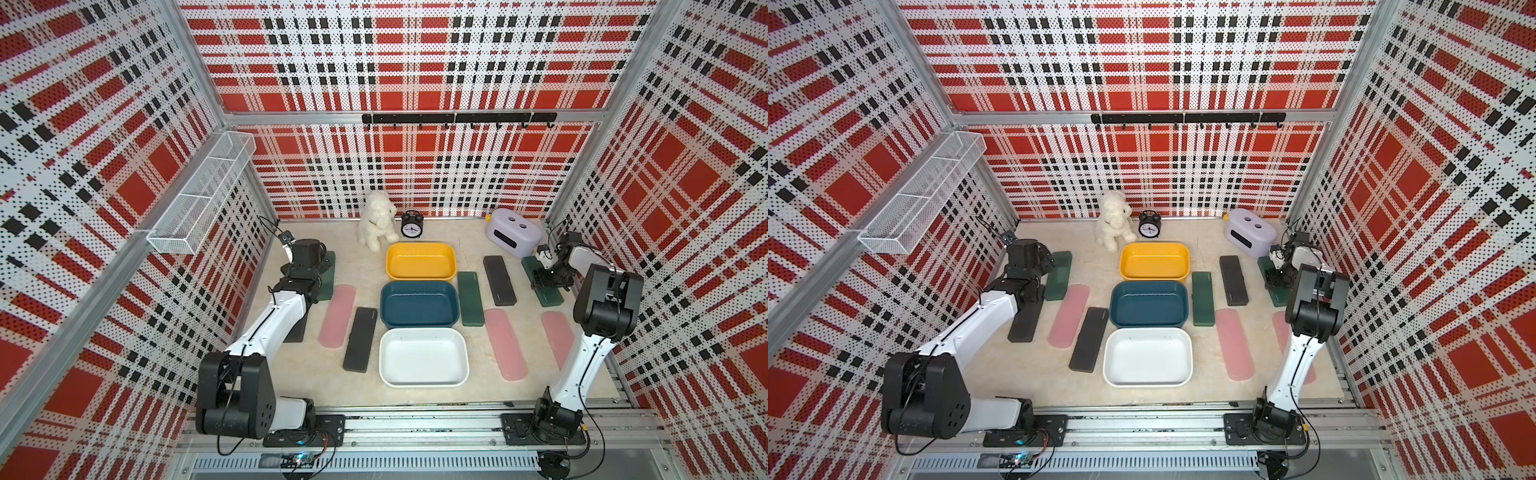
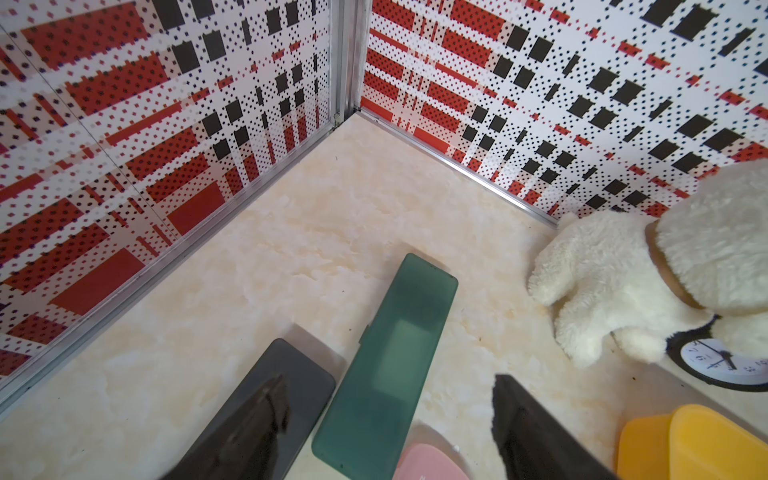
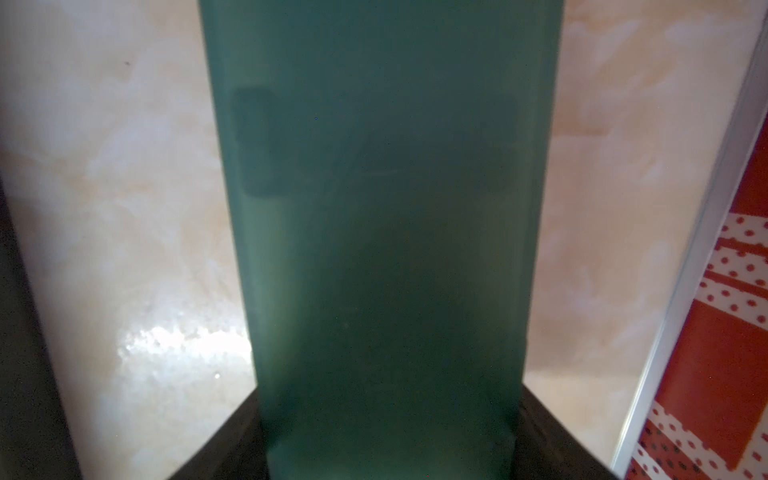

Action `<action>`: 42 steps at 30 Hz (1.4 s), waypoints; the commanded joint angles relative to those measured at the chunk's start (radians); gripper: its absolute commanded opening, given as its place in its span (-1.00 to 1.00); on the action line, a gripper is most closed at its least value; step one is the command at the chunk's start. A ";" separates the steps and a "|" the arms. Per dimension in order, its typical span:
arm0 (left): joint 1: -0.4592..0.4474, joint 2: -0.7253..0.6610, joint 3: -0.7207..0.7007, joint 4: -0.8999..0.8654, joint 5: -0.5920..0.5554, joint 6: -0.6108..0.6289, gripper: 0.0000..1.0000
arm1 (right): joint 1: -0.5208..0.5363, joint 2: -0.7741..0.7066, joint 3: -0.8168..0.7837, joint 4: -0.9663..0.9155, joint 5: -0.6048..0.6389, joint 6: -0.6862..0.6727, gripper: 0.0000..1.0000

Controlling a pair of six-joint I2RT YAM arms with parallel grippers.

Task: Place the pencil cases by color into the storage box
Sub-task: Pick up the pencil case from the center of the board, then place the pencil case at the storage box.

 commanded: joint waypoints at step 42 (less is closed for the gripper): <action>-0.040 -0.217 -0.121 0.072 0.033 0.023 0.68 | 0.466 -0.375 0.098 -0.220 -0.238 -0.328 0.16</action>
